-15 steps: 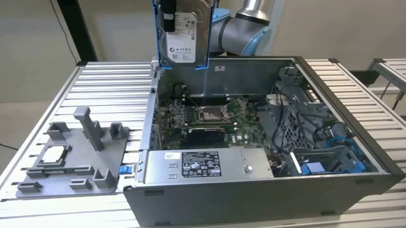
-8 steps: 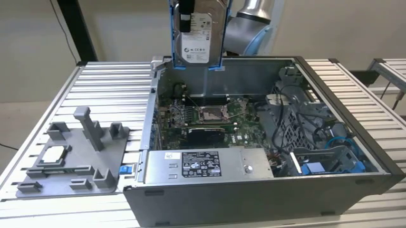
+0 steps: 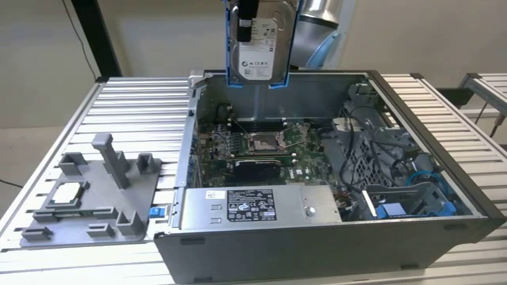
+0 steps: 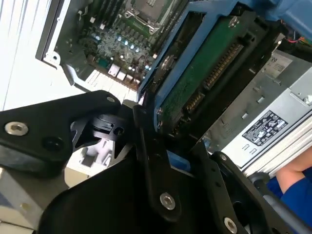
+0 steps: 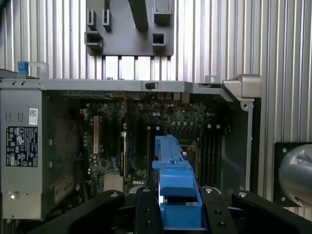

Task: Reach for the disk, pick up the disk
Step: 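Pick up the disk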

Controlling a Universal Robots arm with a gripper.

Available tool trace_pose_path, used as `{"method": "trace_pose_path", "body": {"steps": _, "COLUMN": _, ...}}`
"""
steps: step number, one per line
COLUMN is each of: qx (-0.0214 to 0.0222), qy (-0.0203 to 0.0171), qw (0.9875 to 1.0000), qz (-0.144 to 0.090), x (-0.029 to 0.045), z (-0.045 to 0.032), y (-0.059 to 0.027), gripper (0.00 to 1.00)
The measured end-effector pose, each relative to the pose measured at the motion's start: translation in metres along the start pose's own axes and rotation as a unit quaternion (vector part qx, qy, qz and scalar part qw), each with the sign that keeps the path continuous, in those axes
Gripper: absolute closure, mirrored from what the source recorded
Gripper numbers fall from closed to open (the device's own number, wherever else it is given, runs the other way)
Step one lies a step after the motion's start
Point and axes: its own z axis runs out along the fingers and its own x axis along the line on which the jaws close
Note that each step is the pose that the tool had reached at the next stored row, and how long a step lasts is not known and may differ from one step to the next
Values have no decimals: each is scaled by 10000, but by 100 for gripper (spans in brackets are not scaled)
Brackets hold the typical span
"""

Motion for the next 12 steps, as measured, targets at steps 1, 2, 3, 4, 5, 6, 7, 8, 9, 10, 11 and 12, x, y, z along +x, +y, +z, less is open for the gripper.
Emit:
{"method": "trace_pose_path", "body": {"steps": 1, "qx": 0, "qy": 0, "qw": 10000, "qz": 0, "x": 0, "z": 0, "y": -2, "gripper": 100}}
{"method": "trace_pose_path", "body": {"steps": 2, "qx": 0, "qy": 0, "qw": 10000, "qz": 0, "x": 0, "z": 0, "y": -5, "gripper": 100}}
{"method": "trace_pose_path", "body": {"steps": 3, "qx": 0, "qy": 0, "qw": 10000, "qz": 0, "x": -1, "z": 0, "y": -7, "gripper": 100}}
{"method": "trace_pose_path", "body": {"steps": 4, "qx": 0, "qy": 0, "qw": 10000, "qz": 0, "x": 0, "z": 0, "y": -9, "gripper": 100}}
{"method": "trace_pose_path", "body": {"steps": 5, "qx": 0, "qy": 0, "qw": 10000, "qz": 0, "x": -1, "z": 0, "y": -10, "gripper": 100}}
{"method": "trace_pose_path", "body": {"steps": 6, "qx": 0, "qy": 0, "qw": 10000, "qz": 0, "x": -1, "z": 0, "y": -11, "gripper": 100}}
{"method": "trace_pose_path", "body": {"steps": 7, "qx": 0, "qy": 0, "qw": 10000, "qz": 0, "x": -1, "z": 0, "y": -11, "gripper": 100}}
{"method": "trace_pose_path", "body": {"steps": 8, "qx": 0, "qy": 0, "qw": 10000, "qz": 0, "x": -1, "z": 0, "y": -12, "gripper": 100}}
{"method": "trace_pose_path", "body": {"steps": 9, "qx": 0, "qy": 0, "qw": 10000, "qz": 0, "x": 0, "z": 0, "y": -13, "gripper": 100}}
{"method": "trace_pose_path", "body": {"steps": 10, "qx": 0, "qy": 0, "qw": 10000, "qz": -1, "x": 5, "z": 1, "y": -15, "gripper": 100}}
{"method": "trace_pose_path", "body": {"steps": 11, "qx": 0, "qy": 0, "qw": 10000, "qz": -1, "x": 15, "z": 2, "y": -19, "gripper": 100}}
{"method": "trace_pose_path", "body": {"steps": 12, "qx": -1, "qy": 0, "qw": 10000, "qz": 2, "x": 34, "z": 3, "y": -22, "gripper": 100}}
